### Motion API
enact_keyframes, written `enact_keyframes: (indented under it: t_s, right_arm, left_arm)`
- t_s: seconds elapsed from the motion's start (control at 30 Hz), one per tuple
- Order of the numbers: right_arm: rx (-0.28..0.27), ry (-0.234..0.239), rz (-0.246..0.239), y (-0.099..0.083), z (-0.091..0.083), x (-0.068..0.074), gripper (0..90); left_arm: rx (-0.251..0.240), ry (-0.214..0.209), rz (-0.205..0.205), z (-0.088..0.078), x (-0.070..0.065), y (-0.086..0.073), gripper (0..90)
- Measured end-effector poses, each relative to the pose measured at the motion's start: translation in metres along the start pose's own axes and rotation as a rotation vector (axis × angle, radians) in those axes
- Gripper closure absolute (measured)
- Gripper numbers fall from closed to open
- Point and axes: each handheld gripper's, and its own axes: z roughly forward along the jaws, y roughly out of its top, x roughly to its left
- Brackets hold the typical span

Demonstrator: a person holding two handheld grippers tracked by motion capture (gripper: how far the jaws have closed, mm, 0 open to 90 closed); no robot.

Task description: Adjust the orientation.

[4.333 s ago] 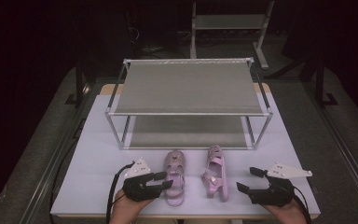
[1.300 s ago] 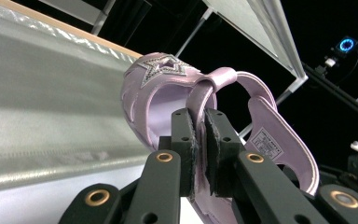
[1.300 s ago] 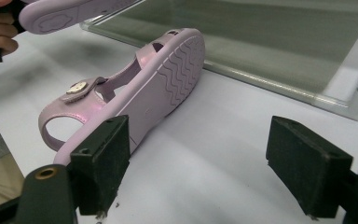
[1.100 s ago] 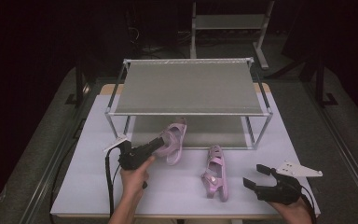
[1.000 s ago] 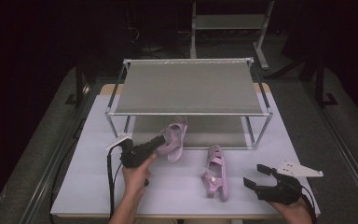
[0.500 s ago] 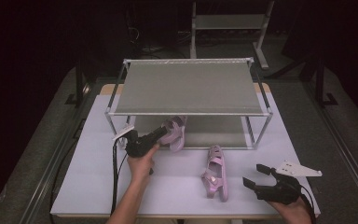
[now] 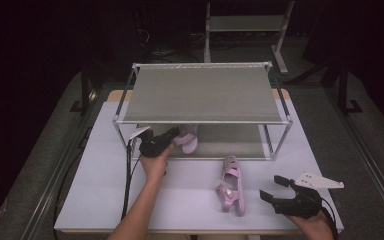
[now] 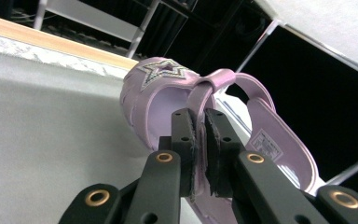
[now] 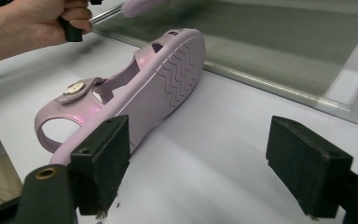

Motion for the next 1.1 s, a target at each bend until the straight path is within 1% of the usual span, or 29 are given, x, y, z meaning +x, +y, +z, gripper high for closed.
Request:
enact_keyframes:
  t_s: [0.1,0.13,0.17,0.2,0.23,0.27,0.3,0.33,0.37,0.4,0.43,0.47,0.57,0.6,0.7,0.77,0.8,0.83,0.9,0.93,0.97,1.03,1.07,1.1]
  right_arm:
    - [0.001,0.002,0.001,0.000,0.000,0.000,21.3]
    - [0.002,0.002,0.001,0.000,0.001,0.000,21.3]
    - [0.002,0.003,0.000,0.000,0.001,0.000,21.4]
    - [0.002,0.004,0.000,0.000,0.001,0.000,21.3]
    - [0.002,0.004,0.000,0.000,0.001,0.000,21.3]
    - [0.003,0.005,-0.002,0.000,0.001,0.001,21.3]
    - [0.003,0.005,-0.002,0.000,0.001,0.001,21.3]
    - [0.003,0.006,-0.004,0.000,0.001,0.001,21.4]
    - [0.003,0.006,-0.004,0.000,0.001,0.001,21.4]
    - [0.003,0.007,-0.003,0.000,0.001,0.001,21.3]
    - [0.003,0.007,-0.004,0.000,0.001,0.001,21.3]
    - [0.003,0.008,-0.004,0.000,0.001,0.001,21.3]
    - [0.002,0.009,-0.005,0.000,0.001,0.001,21.3]
    - [0.004,0.011,-0.008,0.000,0.001,0.002,21.3]
    - [0.004,0.011,-0.008,0.000,0.001,0.002,21.3]
    - [0.004,0.013,-0.010,0.000,0.001,0.003,21.3]
    - [0.005,0.014,-0.012,0.000,0.001,0.004,21.4]
    - [0.005,0.015,-0.012,0.000,0.001,0.004,21.3]
    - [0.007,0.016,-0.011,0.000,0.002,0.004,21.3]
    - [0.007,0.017,-0.012,0.000,0.002,0.004,21.3]
    - [0.006,0.018,-0.013,0.000,0.002,0.005,21.3]
    - [0.006,0.020,-0.012,0.001,0.002,0.005,21.4]
    - [0.005,0.021,-0.015,0.001,0.002,0.005,21.7]
    - [0.005,0.021,-0.015,0.001,0.002,0.005,21.7]
  left_arm:
    - [0.013,0.009,0.011,0.003,0.003,0.000,83.1]
    - [0.039,0.019,0.030,0.007,0.004,0.000,83.2]
    - [0.044,0.025,0.038,0.009,0.004,0.000,83.2]
    - [0.036,0.025,0.024,0.011,0.005,-0.001,83.1]
    - [0.036,0.025,0.024,0.011,0.005,-0.001,83.1]
    - [0.061,0.039,0.047,0.012,0.006,-0.001,83.1]
    - [0.039,0.045,0.018,0.015,0.004,-0.002,83.1]
    - [0.085,0.048,0.057,0.016,0.007,-0.002,83.1]
    - [0.085,0.048,0.057,0.016,0.007,-0.002,83.1]
    - [0.095,0.057,0.061,0.017,0.007,-0.003,83.1]
    - [0.109,0.058,0.070,0.017,0.008,-0.004,83.1]
    - [0.122,0.071,0.082,0.019,0.008,-0.005,83.1]
    - [0.125,0.067,0.076,0.020,0.008,-0.006,82.8]
    - [0.133,0.070,0.087,0.020,0.007,-0.006,82.6]
    - [0.134,0.076,0.088,0.021,0.006,-0.007,81.5]
    - [0.138,0.069,0.082,0.022,0.005,-0.008,79.9]
    - [0.131,0.067,0.072,0.022,0.004,-0.008,78.7]
    - [0.124,0.055,0.065,0.022,0.003,-0.008,77.5]
    - [0.127,0.034,0.070,0.018,0.003,-0.005,73.8]
    - [0.125,0.028,0.070,0.017,0.002,-0.004,71.2]
    - [0.124,0.031,0.077,0.015,0.000,-0.003,70.7]
    - [0.115,0.024,0.073,0.014,-0.002,-0.002,69.1]
    - [0.090,0.010,0.050,0.010,-0.005,-0.002,68.4]
    - [0.090,0.010,0.050,0.010,-0.005,-0.002,68.3]
